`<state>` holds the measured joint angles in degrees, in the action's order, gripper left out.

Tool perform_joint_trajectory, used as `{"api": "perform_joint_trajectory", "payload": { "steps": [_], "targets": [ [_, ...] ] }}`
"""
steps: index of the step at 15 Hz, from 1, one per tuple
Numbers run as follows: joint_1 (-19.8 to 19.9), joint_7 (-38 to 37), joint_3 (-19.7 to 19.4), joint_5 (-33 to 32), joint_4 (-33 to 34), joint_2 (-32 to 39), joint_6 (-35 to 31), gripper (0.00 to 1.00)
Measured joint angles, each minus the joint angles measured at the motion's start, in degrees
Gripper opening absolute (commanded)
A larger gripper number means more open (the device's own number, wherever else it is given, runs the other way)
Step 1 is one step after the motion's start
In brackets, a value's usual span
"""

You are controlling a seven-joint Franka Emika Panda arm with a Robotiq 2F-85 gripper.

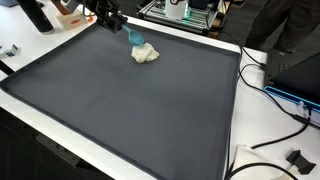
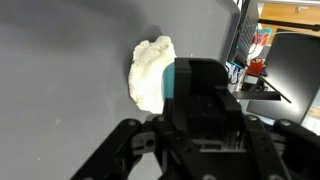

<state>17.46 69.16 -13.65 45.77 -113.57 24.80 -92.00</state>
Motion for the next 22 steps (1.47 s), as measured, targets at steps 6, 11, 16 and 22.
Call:
{"api": "perform_joint_trajectory", "payload": {
  "steps": [6,11,16,22],
  "targets": [
    [-1.0,-7.1,0.3,-7.6,-1.9,-5.6,-4.7,0.25],
    [-3.5,-15.2,1.7,-15.1,-5.0,-12.9,-9.9,0.25],
    [-6.3,-24.1,4.1,-22.4,-8.2,-20.0,-14.3,0.25],
    [-9.0,-32.6,6.3,-29.4,-10.4,-25.6,-17.1,0.25]
  ]
}}
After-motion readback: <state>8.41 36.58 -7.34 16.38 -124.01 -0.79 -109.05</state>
